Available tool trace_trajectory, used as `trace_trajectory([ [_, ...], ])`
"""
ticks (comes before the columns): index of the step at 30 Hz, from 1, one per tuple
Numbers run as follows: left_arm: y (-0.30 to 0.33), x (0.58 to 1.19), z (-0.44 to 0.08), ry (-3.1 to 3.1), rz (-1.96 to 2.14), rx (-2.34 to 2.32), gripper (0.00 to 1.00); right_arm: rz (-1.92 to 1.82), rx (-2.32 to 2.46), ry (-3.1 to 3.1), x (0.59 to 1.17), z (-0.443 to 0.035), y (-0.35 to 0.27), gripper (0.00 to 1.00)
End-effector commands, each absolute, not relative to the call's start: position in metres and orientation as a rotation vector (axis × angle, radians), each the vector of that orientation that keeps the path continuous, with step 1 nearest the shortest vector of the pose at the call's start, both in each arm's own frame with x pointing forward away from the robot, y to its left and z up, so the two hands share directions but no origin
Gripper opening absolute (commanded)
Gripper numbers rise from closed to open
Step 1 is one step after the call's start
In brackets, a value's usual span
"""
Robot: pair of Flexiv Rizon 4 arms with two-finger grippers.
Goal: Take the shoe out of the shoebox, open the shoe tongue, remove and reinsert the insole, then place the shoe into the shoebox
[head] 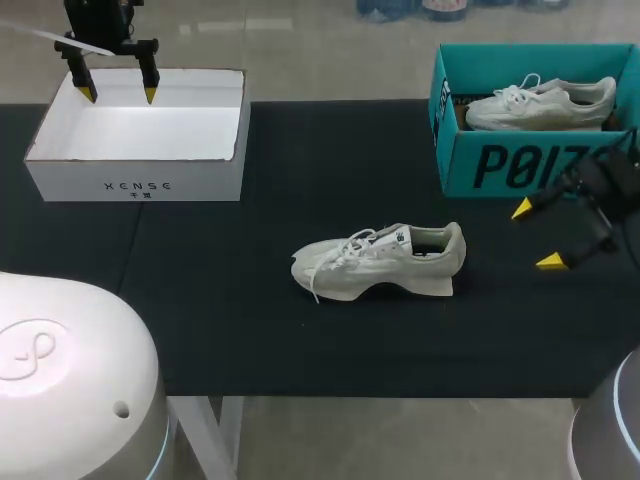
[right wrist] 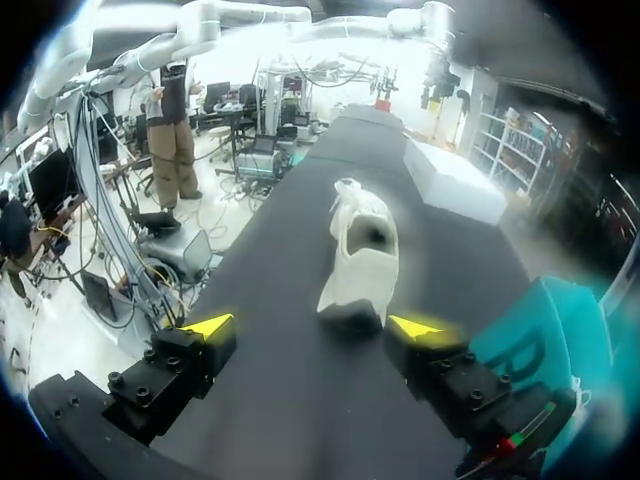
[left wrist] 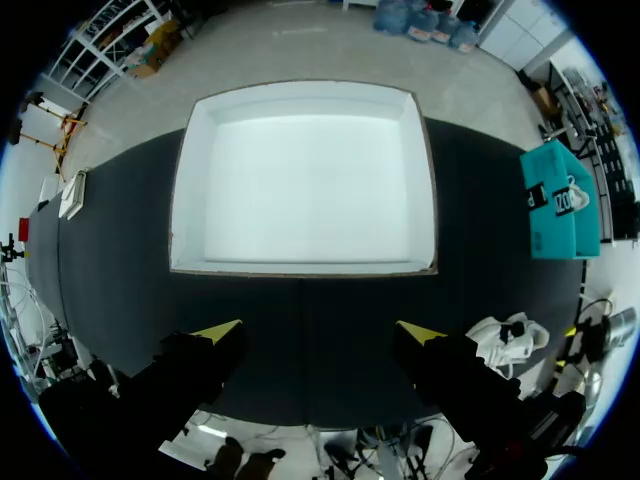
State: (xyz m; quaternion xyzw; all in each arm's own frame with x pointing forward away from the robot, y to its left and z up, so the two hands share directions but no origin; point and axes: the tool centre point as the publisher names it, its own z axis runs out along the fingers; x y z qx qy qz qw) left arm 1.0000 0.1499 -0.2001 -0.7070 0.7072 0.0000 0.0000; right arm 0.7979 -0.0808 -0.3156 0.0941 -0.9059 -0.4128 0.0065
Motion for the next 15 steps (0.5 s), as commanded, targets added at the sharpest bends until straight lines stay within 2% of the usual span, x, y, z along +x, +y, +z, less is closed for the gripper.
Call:
trace_trajectory([
  [1, 0.150, 1.000, -0.200, 2.222, 0.000, -2.221, 1.00, -1.371, 0.285, -2.816, 0.794, -0.332, -0.087, 1.00],
  [15, 0.150, 1.000, -0.200, 2.222, 0.000, -2.221, 1.00, -1.463, 0.340, -2.818, 0.798, -0.359, -0.071, 1.00],
])
